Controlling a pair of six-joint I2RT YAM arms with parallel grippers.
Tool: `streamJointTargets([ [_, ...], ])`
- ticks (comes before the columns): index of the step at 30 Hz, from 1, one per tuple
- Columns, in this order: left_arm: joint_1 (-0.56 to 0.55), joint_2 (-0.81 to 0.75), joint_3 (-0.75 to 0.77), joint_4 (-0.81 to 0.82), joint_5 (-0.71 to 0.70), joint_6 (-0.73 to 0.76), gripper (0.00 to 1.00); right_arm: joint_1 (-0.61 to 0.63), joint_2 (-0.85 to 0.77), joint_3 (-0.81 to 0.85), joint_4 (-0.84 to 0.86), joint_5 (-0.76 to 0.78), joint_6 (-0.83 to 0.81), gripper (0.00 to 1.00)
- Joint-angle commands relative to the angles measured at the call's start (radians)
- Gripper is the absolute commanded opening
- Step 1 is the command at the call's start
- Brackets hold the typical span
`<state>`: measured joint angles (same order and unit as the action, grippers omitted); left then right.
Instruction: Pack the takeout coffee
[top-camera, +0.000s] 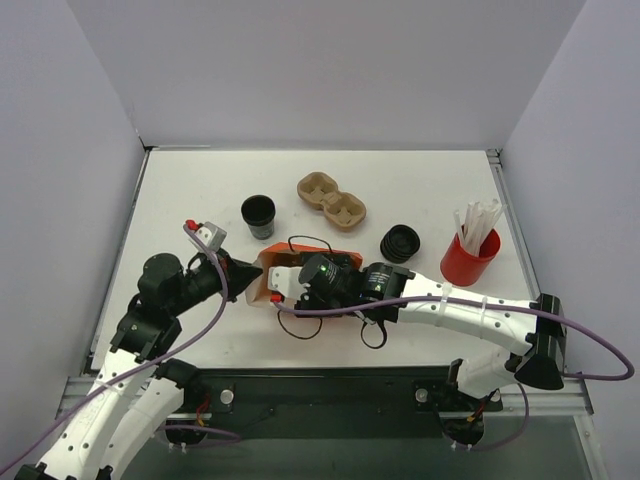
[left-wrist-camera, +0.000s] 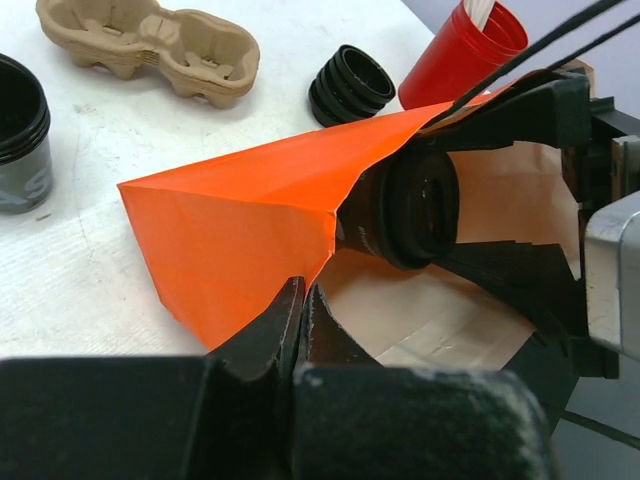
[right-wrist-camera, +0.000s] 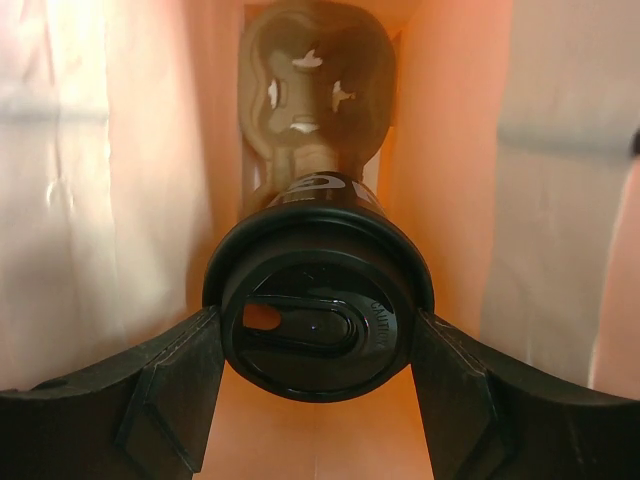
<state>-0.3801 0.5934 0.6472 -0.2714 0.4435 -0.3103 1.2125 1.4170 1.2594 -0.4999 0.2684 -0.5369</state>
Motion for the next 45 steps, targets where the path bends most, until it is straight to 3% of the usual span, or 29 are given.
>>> streamJointTargets([
  [1,-0.006,-0.044,-0.03,0.095,0.041,-0.026,0.0,0.022,-0.038,-0.028,0.064,0.08,-0.058,0.48],
  [11,-0.011,-0.168,-0.096,0.026,-0.005,-0.029,0.0,0.067,0.005,-0.072,0.052,0.155,-0.055,0.48],
  [31,-0.043,-0.147,-0.1,0.011,0.02,-0.055,0.0,0.013,0.125,-0.038,0.04,0.144,-0.031,0.48],
  [45,-0.059,-0.129,-0.101,0.003,0.0,-0.055,0.0,-0.024,0.034,-0.089,0.075,0.144,-0.029,0.47],
])
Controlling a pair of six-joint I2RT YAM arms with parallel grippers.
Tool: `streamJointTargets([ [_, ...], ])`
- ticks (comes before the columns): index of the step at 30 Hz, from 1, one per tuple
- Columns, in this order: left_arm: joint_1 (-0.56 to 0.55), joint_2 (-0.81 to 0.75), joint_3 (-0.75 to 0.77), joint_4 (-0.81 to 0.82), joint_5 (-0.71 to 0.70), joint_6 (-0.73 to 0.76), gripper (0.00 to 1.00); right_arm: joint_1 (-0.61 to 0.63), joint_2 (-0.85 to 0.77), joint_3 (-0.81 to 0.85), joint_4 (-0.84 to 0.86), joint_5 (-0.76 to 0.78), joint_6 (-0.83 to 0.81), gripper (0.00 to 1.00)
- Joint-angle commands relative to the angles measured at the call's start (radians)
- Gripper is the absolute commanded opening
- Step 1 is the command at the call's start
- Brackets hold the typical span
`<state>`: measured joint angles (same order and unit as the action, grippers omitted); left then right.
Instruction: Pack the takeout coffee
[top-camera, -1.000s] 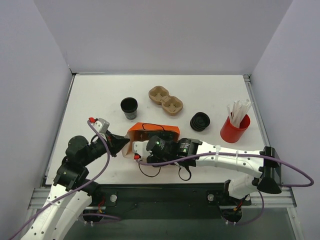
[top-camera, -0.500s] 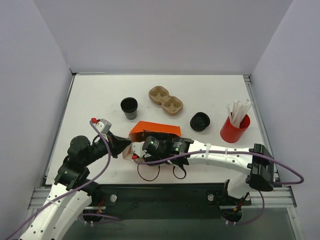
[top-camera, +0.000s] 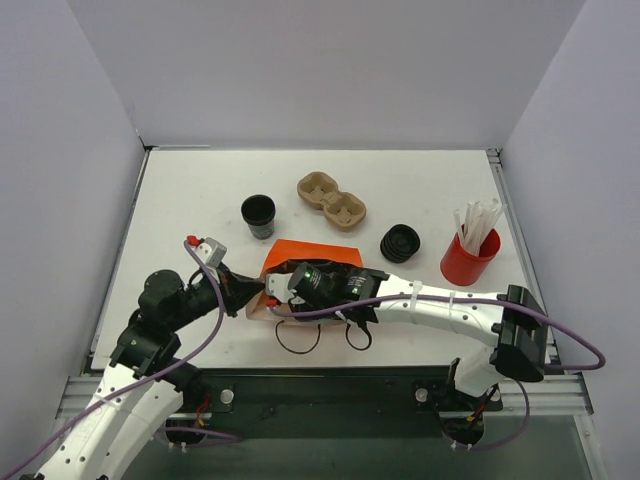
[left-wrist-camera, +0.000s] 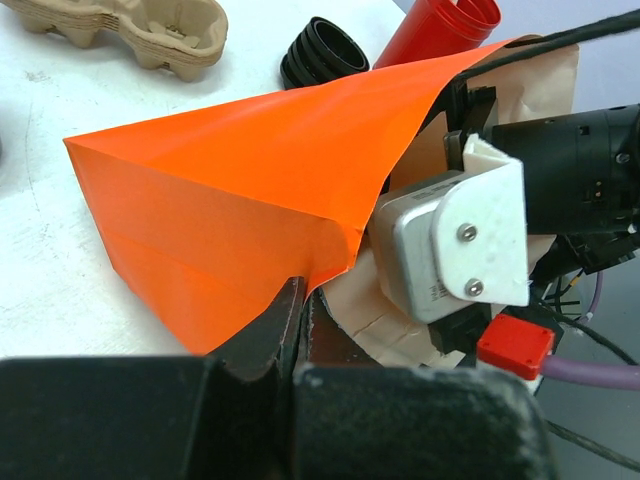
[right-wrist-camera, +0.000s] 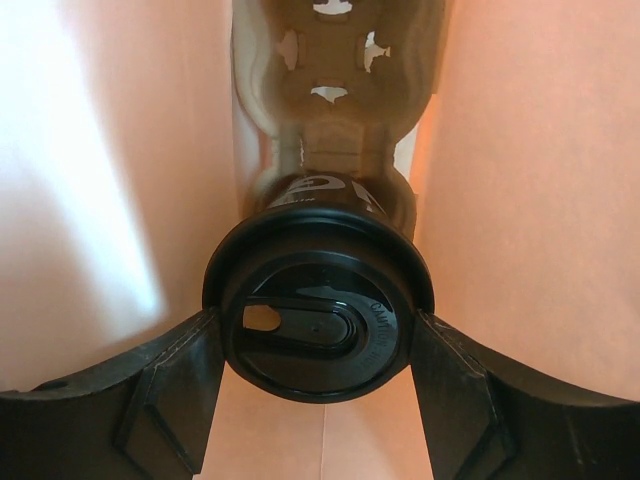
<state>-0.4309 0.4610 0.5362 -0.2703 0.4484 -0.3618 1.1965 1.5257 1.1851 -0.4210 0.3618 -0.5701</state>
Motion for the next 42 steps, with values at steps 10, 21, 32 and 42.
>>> streamJointTargets([
  [10,-0.009,0.004,0.008,0.009,-0.008,-0.009,0.0,-0.028,-0.118,-0.084,0.036,0.037,-0.037,0.47],
  [21,-0.009,0.002,0.01,0.006,-0.01,-0.012,0.0,-0.06,-0.085,-0.091,0.076,0.002,-0.059,0.47],
  [32,-0.009,0.013,0.01,0.011,0.003,-0.014,0.0,-0.067,-0.065,-0.097,0.113,-0.015,-0.079,0.47],
  [42,-0.009,0.021,0.011,0.01,0.007,-0.012,0.0,-0.087,-0.027,-0.104,0.152,-0.032,-0.083,0.45],
])
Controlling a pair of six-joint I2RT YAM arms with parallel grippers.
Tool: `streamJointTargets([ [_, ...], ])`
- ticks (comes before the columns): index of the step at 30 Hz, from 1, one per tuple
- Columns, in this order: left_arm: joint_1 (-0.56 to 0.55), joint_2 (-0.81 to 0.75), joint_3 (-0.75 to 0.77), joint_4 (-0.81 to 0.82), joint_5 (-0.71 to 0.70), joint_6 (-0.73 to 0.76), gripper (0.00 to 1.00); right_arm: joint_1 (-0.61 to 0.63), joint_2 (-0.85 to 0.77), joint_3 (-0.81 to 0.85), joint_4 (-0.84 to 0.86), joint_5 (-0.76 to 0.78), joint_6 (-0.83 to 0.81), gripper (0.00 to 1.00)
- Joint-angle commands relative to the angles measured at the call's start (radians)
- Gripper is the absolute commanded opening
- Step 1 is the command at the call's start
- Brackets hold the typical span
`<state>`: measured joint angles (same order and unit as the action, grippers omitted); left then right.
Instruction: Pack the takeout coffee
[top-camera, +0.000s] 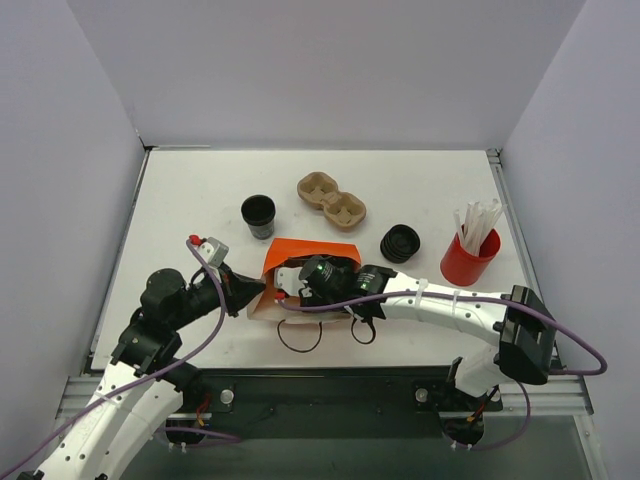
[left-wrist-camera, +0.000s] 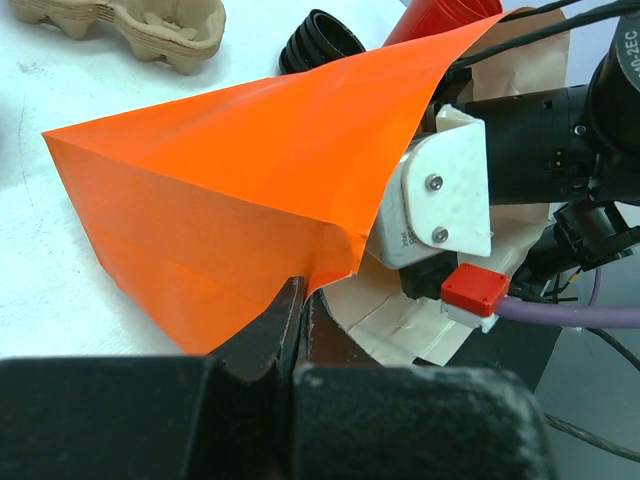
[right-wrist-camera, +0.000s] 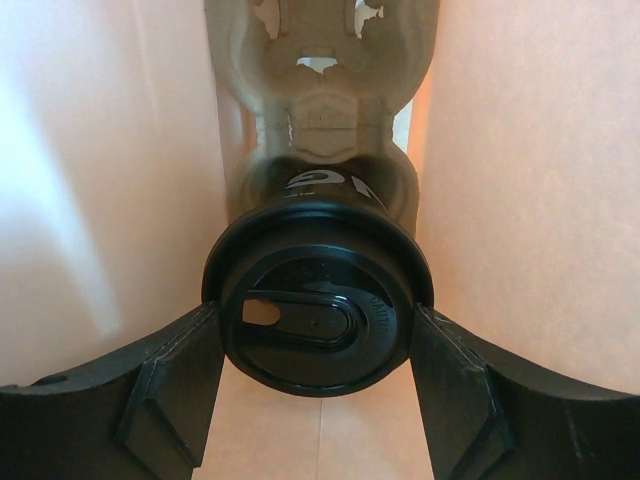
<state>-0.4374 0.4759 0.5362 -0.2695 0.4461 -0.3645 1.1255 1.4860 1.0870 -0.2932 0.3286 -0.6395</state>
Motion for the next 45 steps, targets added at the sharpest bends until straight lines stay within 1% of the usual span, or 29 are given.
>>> streamJointTargets([
  [1,-0.003,0.007,0.011,0.007,0.009,-0.01,0.0,-0.021,0.025,-0.004,0.025,0.001,-0.015,0.45],
  [8,-0.003,0.012,0.018,0.001,0.003,-0.008,0.0,-0.032,0.049,-0.013,0.06,0.03,-0.025,0.45],
  [12,-0.003,0.015,0.019,-0.002,0.0,-0.01,0.0,-0.039,0.051,-0.033,0.133,0.036,-0.046,0.45],
  [21,-0.003,0.02,0.025,-0.016,-0.007,-0.022,0.0,-0.055,0.065,-0.078,0.198,0.024,-0.038,0.47],
  [30,-0.003,0.026,0.034,-0.031,-0.01,-0.031,0.0,-0.084,0.085,-0.111,0.241,0.024,-0.025,0.49],
  [37,-0.003,0.027,0.036,-0.04,-0.023,-0.031,0.0,-0.09,0.111,-0.11,0.259,0.032,0.015,0.55],
  [45,-0.003,0.027,0.039,-0.037,-0.02,-0.042,0.0,-0.09,0.149,-0.093,0.256,0.059,0.052,0.55],
])
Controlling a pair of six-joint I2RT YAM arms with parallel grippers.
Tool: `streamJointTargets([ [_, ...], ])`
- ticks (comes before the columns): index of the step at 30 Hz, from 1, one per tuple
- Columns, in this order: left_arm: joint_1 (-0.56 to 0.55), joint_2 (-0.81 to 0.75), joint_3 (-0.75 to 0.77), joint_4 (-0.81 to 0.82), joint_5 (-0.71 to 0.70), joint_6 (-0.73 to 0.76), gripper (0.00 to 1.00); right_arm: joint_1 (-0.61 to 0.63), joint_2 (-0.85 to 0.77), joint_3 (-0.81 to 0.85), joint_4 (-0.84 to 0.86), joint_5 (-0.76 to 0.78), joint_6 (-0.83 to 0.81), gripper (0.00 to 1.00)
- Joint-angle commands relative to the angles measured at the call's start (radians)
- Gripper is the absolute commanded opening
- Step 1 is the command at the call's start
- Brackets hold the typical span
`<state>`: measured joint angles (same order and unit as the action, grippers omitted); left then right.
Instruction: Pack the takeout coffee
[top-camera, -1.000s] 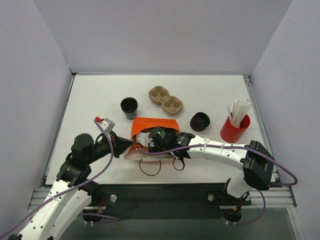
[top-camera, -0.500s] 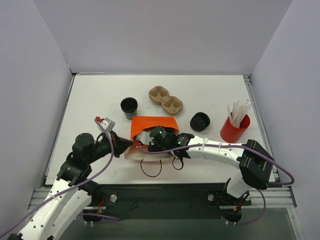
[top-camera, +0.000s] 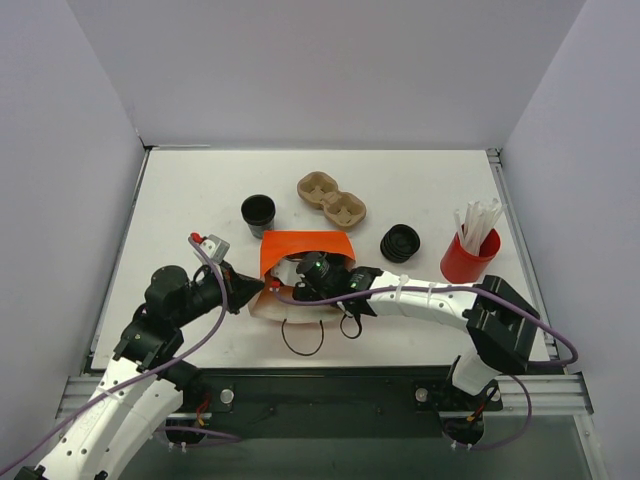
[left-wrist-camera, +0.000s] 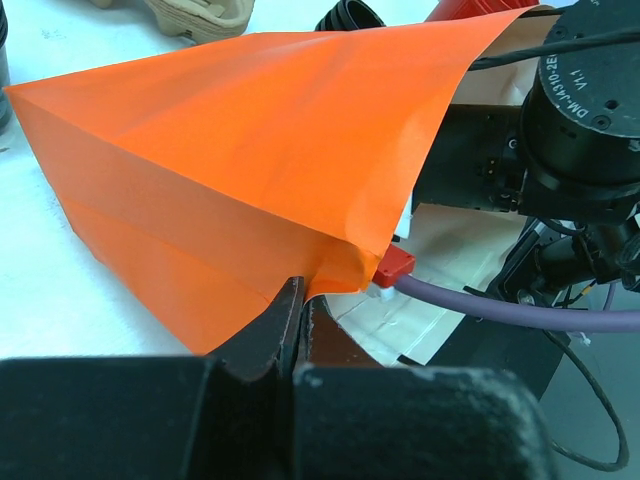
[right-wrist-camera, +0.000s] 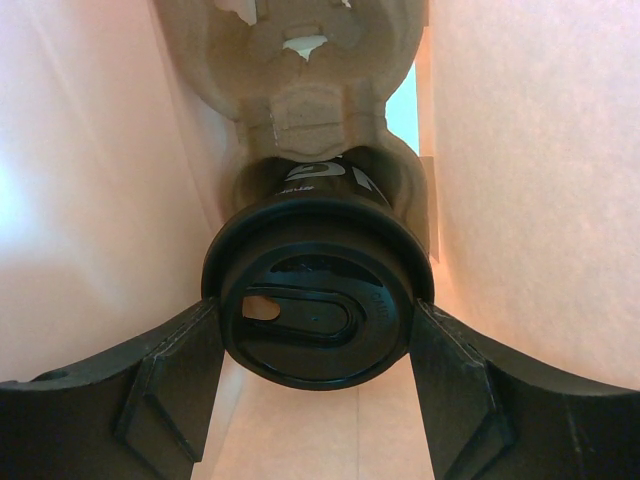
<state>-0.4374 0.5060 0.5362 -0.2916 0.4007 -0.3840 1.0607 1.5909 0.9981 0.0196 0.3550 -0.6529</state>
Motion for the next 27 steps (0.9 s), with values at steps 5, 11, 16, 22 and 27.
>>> streamJointTargets([
  [5,-0.003,0.0,0.042,-0.015,0.023,-0.023,0.0,-0.03,0.052,0.002,-0.061,0.068,0.073,0.65],
  [11,-0.003,0.006,0.051,-0.014,0.003,-0.033,0.0,-0.036,0.035,0.026,-0.064,0.07,0.075,0.74],
  [16,-0.003,0.014,0.068,-0.029,-0.013,-0.029,0.0,-0.041,0.017,0.053,-0.089,0.05,0.065,0.86],
  [22,-0.004,0.039,0.102,-0.055,-0.031,-0.027,0.0,-0.042,0.009,0.099,-0.136,0.041,0.076,0.9],
  [27,-0.004,0.061,0.143,-0.095,-0.052,-0.03,0.0,-0.039,-0.022,0.117,-0.19,0.03,0.091,0.89],
])
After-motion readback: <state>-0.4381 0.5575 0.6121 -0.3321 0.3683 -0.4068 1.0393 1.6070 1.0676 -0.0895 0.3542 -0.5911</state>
